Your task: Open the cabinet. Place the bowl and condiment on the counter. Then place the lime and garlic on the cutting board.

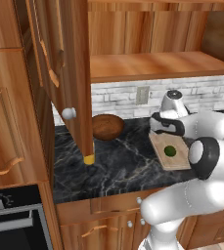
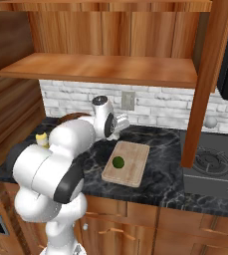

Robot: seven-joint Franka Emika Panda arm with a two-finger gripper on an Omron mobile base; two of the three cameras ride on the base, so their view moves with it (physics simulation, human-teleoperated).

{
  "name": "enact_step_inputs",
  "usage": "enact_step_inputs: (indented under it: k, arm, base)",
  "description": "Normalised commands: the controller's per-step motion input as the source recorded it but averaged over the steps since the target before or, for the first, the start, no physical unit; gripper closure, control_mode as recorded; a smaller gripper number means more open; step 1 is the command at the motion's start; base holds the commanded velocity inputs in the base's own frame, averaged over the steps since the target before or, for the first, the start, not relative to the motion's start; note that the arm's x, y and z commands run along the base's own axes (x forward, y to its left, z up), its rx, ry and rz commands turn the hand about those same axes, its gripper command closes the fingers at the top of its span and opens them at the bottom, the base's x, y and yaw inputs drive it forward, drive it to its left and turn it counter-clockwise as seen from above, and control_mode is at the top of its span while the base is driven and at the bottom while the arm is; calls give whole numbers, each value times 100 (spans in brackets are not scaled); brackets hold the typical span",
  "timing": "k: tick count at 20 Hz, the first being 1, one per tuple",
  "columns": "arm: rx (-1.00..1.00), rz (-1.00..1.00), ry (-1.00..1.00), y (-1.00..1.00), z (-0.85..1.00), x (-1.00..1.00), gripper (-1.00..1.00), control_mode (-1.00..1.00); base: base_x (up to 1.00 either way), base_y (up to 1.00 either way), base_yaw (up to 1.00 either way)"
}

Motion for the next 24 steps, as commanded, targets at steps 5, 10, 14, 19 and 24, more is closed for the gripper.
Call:
enact_step_inputs:
  k: [5, 10, 14, 19, 24]
  arm:
    - [0, 0, 4, -65, -57, 24, 100, -100]
    - [0, 0, 6, -43, -38, 41, 100, -100]
    - [0, 0, 3, -41, -19, 37, 100, -100]
    - [0, 0, 3, -36, -19, 28, -100, -100]
    - [0, 1, 3, -24, -7, 8, -100, -100]
  base:
    - [0, 0, 0]
    - [0, 0, 0]
    - [0, 0, 0]
    - [0, 0, 0]
    - [0, 0, 0]
